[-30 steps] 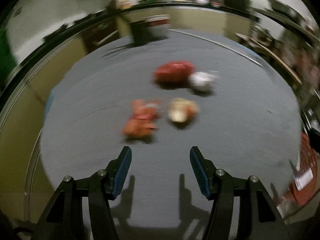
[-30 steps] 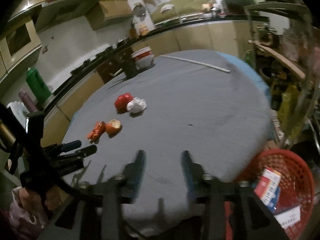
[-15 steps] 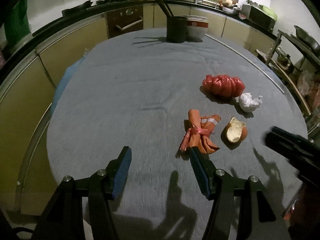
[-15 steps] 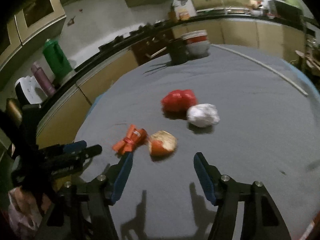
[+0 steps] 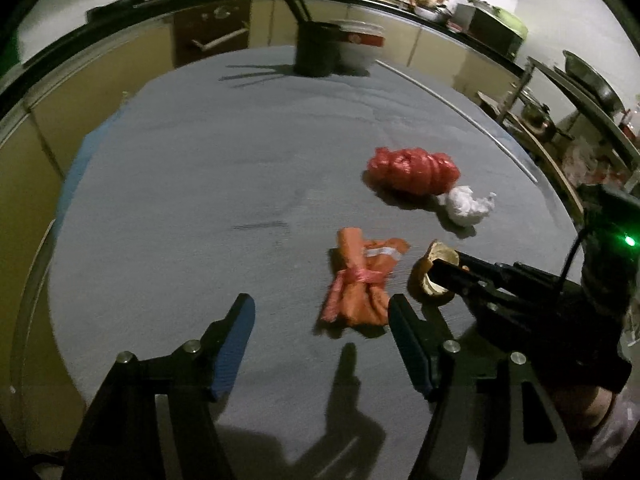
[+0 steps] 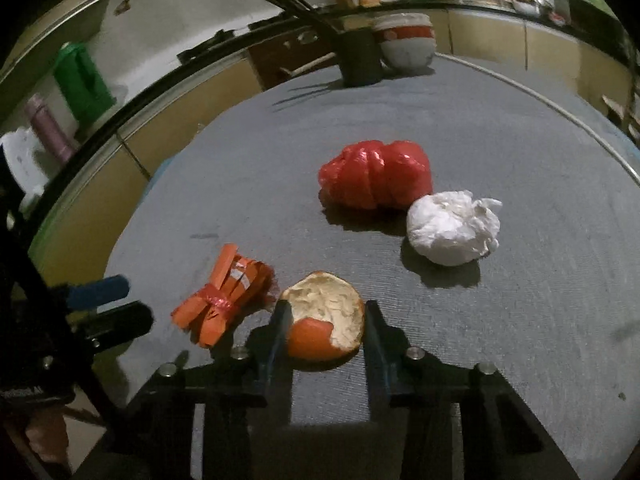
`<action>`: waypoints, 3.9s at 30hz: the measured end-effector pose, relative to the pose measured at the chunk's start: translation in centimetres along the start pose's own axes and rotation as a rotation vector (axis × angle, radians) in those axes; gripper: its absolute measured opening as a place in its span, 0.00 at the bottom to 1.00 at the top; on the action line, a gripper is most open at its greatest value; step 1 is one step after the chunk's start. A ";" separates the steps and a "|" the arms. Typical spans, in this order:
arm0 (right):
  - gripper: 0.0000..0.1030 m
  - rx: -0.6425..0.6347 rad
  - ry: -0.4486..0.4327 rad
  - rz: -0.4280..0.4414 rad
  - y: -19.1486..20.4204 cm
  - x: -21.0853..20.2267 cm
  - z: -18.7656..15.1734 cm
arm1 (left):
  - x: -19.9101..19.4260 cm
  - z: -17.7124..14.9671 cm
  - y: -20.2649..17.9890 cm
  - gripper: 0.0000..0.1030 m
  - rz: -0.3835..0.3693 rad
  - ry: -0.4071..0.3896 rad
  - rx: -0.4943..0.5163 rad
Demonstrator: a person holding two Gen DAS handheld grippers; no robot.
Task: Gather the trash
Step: 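Grasp the orange peel with the right gripper while the left grasps the orange bundle, then lift the orange peel and orange bundle and turn toward the basket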
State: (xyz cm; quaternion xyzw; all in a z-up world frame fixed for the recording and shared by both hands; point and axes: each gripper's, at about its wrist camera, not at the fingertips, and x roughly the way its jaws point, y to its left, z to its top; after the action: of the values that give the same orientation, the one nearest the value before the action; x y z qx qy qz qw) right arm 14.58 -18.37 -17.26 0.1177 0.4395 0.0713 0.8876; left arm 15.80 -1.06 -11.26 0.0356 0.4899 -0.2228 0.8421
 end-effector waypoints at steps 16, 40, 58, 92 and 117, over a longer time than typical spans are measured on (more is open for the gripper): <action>0.24 0.180 -0.200 -0.043 -6.3 -11.5 -4.7 | 4.2 0.9 -3.4 0.28 0.013 0.066 -0.038; 0.24 0.159 -0.462 -0.077 -4.4 -27.2 -12.1 | -12.8 -5.2 -15.5 0.28 0.186 -0.305 0.215; 0.24 0.156 -0.601 -0.068 -3.5 -35.2 -16.7 | -18.4 -9.3 -20.5 0.28 0.228 -0.419 0.294; 0.24 0.210 -0.723 -0.108 -5.6 -44.1 -23.7 | -22.8 -13.0 -29.0 0.28 0.221 -0.539 0.425; 0.24 0.226 -0.733 -0.110 -5.8 -44.9 -24.1 | -23.1 -14.1 -30.0 0.28 0.222 -0.558 0.447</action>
State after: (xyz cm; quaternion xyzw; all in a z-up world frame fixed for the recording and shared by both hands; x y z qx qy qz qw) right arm -31.56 -30.79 1.32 0.2087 0.1037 -0.0720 0.9698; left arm -17.61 -16.25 5.65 0.2091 0.1738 -0.2329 0.9337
